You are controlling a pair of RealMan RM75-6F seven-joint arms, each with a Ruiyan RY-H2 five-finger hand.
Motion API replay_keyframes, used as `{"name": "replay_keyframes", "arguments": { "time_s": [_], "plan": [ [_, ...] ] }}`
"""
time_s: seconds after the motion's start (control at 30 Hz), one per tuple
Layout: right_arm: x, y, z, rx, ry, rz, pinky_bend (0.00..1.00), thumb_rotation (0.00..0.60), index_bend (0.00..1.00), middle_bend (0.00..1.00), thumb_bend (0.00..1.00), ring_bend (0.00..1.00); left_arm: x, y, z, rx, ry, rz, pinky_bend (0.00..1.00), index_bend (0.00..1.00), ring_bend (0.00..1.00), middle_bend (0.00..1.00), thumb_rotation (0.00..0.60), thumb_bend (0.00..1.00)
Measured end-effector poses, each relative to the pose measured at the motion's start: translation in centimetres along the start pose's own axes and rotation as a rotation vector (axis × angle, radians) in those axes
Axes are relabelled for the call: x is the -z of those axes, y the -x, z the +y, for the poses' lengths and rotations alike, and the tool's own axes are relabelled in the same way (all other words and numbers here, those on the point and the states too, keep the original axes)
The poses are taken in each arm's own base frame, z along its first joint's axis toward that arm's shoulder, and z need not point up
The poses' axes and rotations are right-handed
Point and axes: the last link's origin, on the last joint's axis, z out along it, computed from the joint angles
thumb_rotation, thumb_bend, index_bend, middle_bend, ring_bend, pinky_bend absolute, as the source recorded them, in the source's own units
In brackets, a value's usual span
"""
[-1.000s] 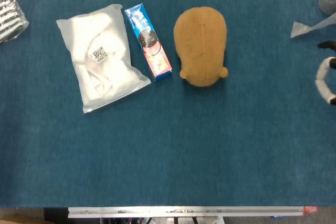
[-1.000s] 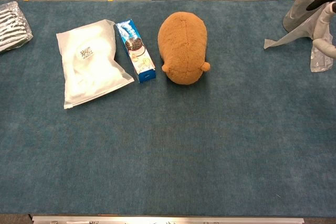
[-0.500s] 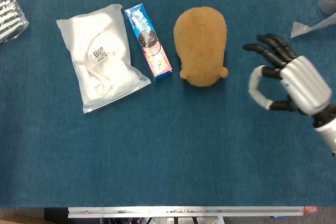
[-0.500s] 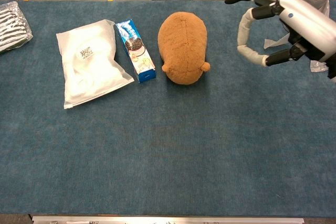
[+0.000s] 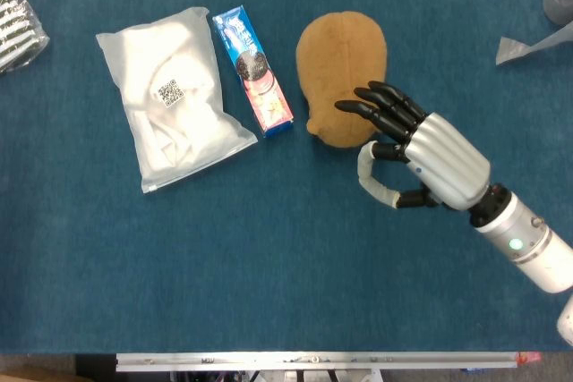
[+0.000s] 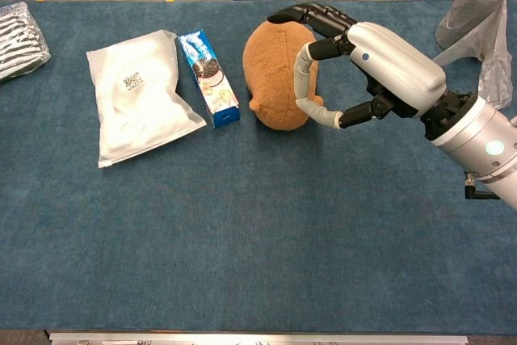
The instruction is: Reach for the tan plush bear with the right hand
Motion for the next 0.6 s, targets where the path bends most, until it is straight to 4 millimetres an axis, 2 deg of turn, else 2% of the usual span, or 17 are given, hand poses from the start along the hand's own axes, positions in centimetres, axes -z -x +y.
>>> {"name": "replay_keyframes", "arguments": {
  "time_s": [0.6],
  "plan": [
    [-0.16,0.28,-0.48,-0.008,0.001,-0.002,0.0,0.6,0.66,0.12,0.36,0.0,0.02,0.06,-0.17,-0.005,-0.003,-0.002,0.05,0.32,0.2,0.27,0.6,0.2]
  ]
}}
